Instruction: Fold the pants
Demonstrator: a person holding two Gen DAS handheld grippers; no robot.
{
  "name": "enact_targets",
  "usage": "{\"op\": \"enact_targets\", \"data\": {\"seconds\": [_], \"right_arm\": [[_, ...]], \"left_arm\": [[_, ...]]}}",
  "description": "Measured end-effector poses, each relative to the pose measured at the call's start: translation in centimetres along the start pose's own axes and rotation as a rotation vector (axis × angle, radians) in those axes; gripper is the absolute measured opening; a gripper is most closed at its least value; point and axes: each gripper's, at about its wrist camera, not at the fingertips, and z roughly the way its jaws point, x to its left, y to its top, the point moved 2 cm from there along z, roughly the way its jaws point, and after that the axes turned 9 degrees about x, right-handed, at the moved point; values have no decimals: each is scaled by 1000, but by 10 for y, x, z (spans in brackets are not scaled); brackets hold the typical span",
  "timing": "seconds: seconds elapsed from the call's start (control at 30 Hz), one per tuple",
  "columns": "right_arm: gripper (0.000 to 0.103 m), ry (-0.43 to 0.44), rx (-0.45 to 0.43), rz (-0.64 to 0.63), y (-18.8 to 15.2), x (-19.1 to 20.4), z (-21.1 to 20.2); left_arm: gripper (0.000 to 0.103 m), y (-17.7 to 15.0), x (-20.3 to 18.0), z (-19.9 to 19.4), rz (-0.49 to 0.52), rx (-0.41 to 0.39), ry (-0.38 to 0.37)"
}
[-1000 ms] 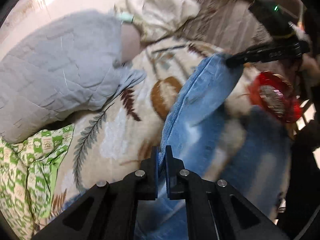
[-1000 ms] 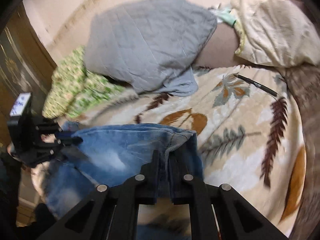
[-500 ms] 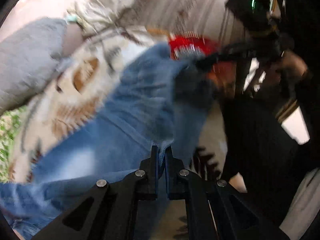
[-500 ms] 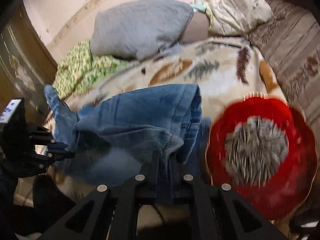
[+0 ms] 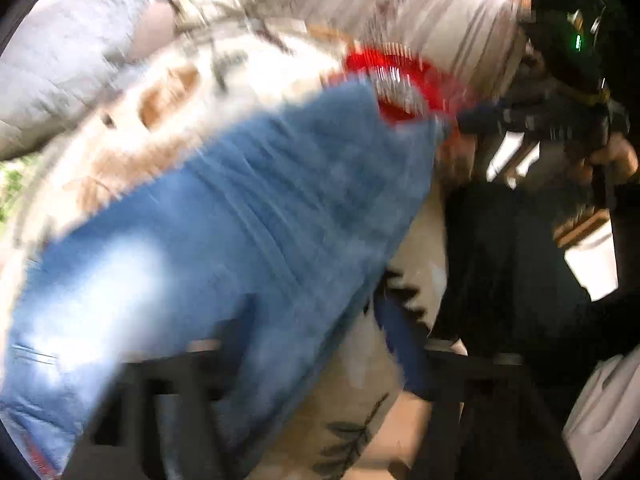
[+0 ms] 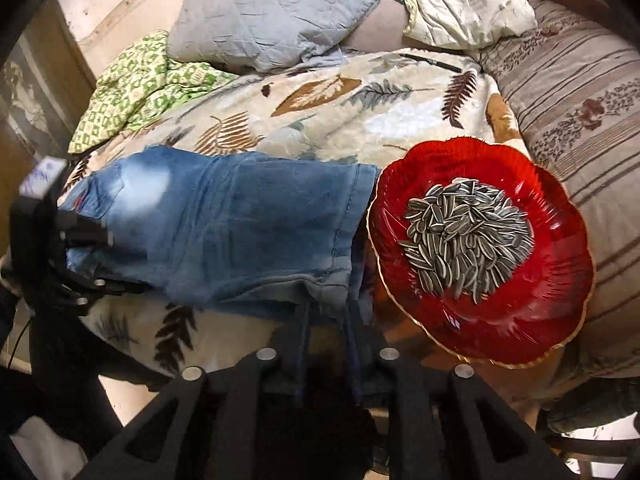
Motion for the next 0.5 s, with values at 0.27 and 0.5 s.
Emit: {"op": "enact_targets", "data": {"seconds": [0.27,0.5], "right_arm": [[87,31,-115,-25,5,18,-32],[87,62,-119,-238,37,87,-19]], "left_arm": [[84,-2,43,-46,-174,-28,237],[85,-54,70,-111,-301,31,432]]}}
